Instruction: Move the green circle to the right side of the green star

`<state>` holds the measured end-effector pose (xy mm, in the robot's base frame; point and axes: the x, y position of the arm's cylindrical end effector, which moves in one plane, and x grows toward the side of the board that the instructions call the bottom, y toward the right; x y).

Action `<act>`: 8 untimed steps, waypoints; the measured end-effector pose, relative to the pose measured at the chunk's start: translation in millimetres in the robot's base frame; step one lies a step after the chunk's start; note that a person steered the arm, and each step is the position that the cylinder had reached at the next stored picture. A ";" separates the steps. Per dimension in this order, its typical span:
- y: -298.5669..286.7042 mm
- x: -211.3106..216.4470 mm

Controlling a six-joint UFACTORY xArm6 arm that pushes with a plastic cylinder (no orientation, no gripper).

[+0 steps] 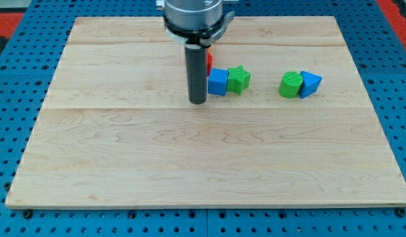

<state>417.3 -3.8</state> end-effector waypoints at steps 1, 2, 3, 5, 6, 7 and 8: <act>24.4 -11.3; 35.4 -8.1; 62.2 22.6; 180.8 9.4; 186.9 -8.5; 186.9 -10.7; 156.0 -15.9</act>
<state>401.4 152.2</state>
